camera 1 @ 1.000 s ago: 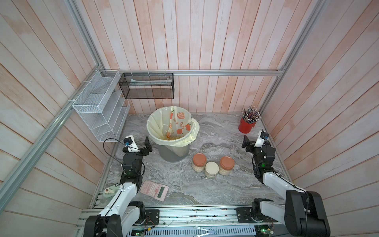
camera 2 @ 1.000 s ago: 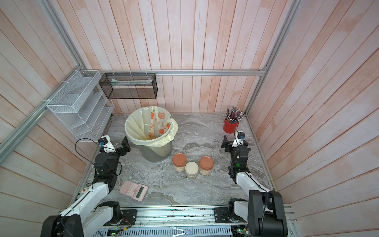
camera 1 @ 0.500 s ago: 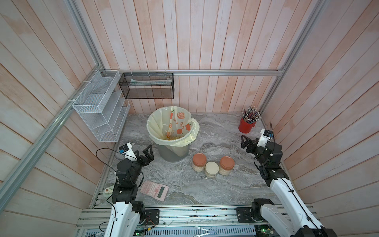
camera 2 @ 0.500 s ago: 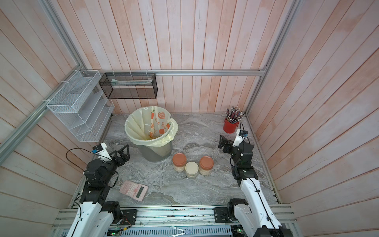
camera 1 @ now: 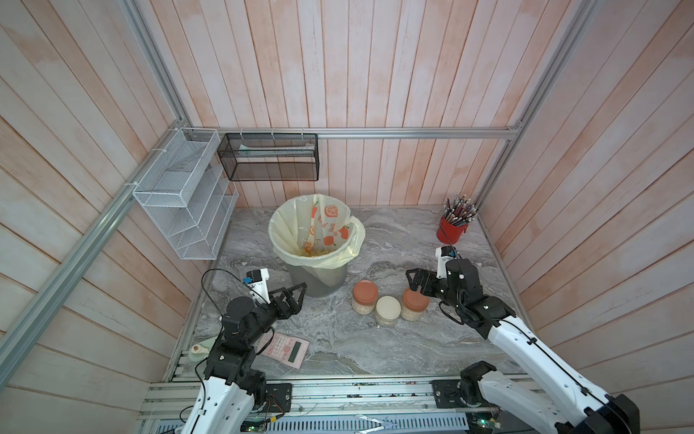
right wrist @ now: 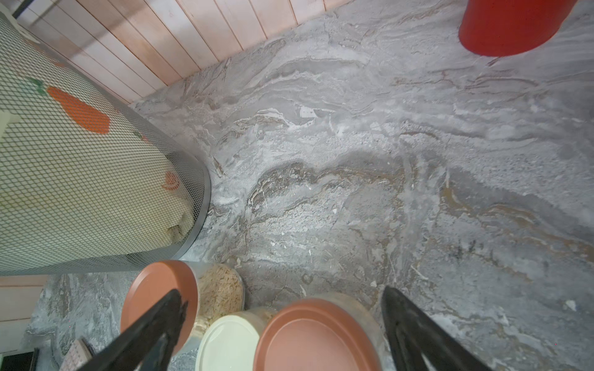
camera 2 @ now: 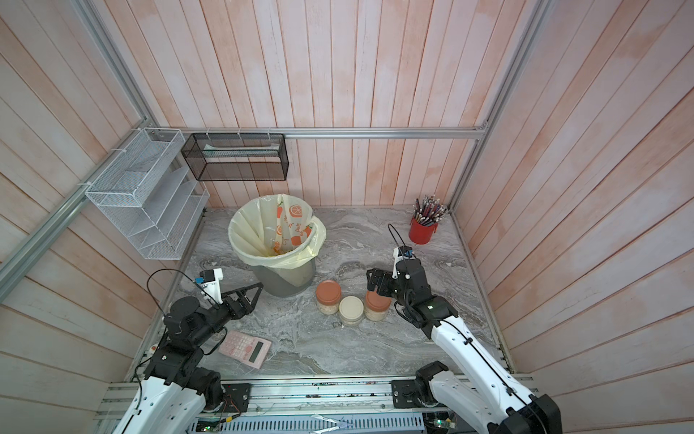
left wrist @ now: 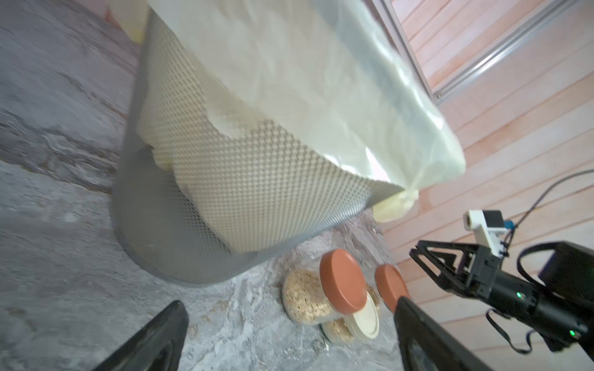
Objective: Empty expired oatmeal from jars
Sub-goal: Pick up the jar from the center of the board.
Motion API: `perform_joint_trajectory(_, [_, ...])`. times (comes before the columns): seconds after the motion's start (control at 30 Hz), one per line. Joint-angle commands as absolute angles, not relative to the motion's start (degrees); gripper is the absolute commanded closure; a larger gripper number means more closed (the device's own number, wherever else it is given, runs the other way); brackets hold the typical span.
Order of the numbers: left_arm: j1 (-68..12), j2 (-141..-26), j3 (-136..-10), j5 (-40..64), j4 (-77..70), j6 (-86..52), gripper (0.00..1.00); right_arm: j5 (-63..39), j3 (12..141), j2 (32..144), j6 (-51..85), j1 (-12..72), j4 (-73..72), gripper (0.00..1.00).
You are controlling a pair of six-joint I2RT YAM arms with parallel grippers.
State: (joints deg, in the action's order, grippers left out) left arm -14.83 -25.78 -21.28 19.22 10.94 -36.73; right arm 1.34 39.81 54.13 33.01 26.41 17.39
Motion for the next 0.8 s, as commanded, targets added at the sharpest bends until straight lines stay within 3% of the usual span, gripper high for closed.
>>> perform_joint_trajectory(0.0, [-22.07, -26.52, -19.37, 14.07, 10.3, -37.38, 0.0, 7.9, 42.6, 56.61, 36.94, 30.04, 24.49, 0.02])
perform_joint_trajectory(0.17, [-35.77, -30.16, -19.73, 4.26, 9.02, -32.72, 0.0, 12.23, 43.76, 60.0, 39.19, 33.66, 28.48, 0.02])
perform_joint_trajectory(0.37, [-45.85, -37.83, -20.41, -1.57, 0.8, -28.42, 0.0, 12.9, 43.42, 60.12, 40.45, 34.72, 32.19, 0.02])
perform_joint_trajectory(0.77, [-48.68, -46.92, -22.49, 0.18, -8.73, -20.2, 0.0, 12.46, 44.12, 60.51, 41.57, 35.76, 35.84, 0.02])
